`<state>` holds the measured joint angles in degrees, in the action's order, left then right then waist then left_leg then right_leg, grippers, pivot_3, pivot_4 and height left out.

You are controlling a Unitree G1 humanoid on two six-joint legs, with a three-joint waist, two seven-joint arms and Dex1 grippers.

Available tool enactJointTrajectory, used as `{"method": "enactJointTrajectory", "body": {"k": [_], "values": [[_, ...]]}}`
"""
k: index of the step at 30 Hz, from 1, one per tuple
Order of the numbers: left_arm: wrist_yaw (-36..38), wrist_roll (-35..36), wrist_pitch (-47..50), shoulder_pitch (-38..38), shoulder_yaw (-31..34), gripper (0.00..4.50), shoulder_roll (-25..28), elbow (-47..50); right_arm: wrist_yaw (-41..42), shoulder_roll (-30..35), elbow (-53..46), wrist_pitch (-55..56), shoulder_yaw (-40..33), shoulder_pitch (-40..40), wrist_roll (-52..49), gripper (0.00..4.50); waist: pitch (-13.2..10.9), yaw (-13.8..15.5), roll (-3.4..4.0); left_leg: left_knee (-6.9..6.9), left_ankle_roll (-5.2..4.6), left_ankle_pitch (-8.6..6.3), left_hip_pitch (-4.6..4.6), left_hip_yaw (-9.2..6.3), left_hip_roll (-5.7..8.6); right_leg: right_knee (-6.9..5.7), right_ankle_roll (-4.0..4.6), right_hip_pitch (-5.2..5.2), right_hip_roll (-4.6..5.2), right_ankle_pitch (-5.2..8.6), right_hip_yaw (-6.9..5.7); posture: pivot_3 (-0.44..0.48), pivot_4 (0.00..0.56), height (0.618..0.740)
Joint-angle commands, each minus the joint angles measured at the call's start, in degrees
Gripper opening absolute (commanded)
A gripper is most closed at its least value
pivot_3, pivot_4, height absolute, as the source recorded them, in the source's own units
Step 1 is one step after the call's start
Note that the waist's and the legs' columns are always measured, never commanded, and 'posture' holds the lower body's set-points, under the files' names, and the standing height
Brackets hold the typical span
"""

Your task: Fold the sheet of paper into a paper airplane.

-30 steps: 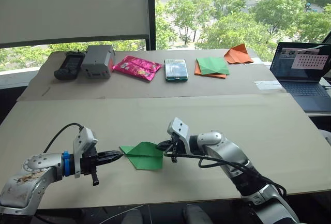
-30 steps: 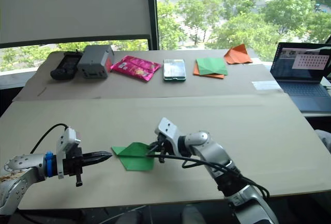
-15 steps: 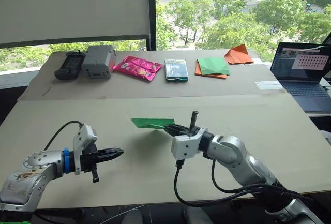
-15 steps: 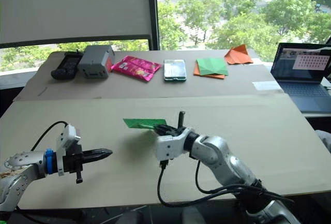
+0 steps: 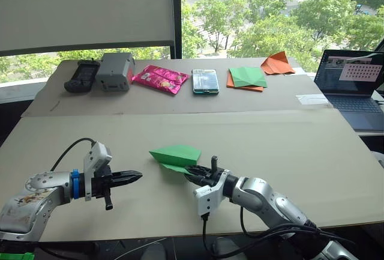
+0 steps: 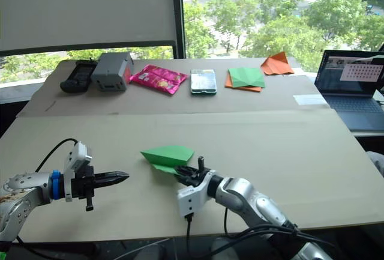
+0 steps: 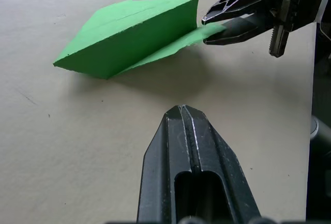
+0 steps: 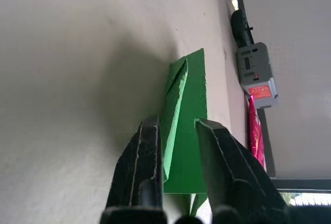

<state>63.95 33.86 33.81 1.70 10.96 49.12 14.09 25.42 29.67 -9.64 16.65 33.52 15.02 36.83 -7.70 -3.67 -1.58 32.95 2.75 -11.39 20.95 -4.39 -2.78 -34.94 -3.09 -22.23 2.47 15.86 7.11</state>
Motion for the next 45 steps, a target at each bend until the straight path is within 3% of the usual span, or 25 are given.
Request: {"method": "enactJointTrajectory", "body": {"k": [1,8,11,16,18,45], "values": [[0.4,0.1,-0.5,-0.8,-0.1,0.00,0.3,0.4,4.1,0.7,-2.2,1.5,-2.1,0.7,-5.1,2.58,0.0,0.0,0.00,0.00,0.00,0.00,-0.01,0.00,0.00,-0.01,0.00,0.00,0.00,0.00,0.00,0.000,0.150,0.740],[0.3,0.0,-0.6,-1.2,-0.5,0.00,0.4,0.0,11.5,-1.3,-8.6,-4.2,-8.3,2.2,-20.0,2.58,0.0,0.0,0.00,0.01,-0.01,0.00,-0.03,-0.01,0.00,-0.07,-0.01,0.02,-0.01,0.00,-0.01,0.000,0.150,0.740],[0.4,-0.1,-0.7,-1.3,-0.5,0.00,0.4,-0.2,12.6,-5.5,-9.5,-13.4,-10.6,3.6,-24.8,1.71,0.0,0.0,0.00,0.01,-0.01,0.00,-0.07,-0.04,-0.01,-0.10,-0.01,0.06,-0.03,-0.01,-0.02,0.000,0.150,0.740],[-0.2,-0.2,-0.8,-1.0,-0.8,0.00,-0.2,0.3,12.0,-12.2,-2.6,-30.9,-12.2,8.9,-26.0,0.04,-0.1,0.1,0.10,0.01,-0.01,0.01,-0.10,-0.03,-0.01,-0.12,0.01,0.06,-0.03,-0.03,-0.02,0.000,0.150,0.740],[-0.3,-0.3,-0.9,-0.8,-1.0,0.00,-0.3,0.6,12.9,-13.4,-1.2,-36.3,-12.0,9.9,-26.8,0.04,-0.1,0.3,0.12,0.01,-0.01,0.01,-0.10,-0.03,-0.01,-0.13,0.03,0.06,-0.03,-0.05,-0.04,0.000,0.150,0.740],[-0.4,-0.5,-0.9,-0.1,-1.2,0.00,0.0,1.1,17.2,-14.4,-2.1,-42.8,-5.3,7.2,-28.3,0.04,-0.1,-0.2,0.16,0.00,-0.01,0.00,-0.11,-0.03,-0.02,-0.14,0.00,0.04,-0.04,-0.07,-0.04,0.000,0.150,0.740]]}}
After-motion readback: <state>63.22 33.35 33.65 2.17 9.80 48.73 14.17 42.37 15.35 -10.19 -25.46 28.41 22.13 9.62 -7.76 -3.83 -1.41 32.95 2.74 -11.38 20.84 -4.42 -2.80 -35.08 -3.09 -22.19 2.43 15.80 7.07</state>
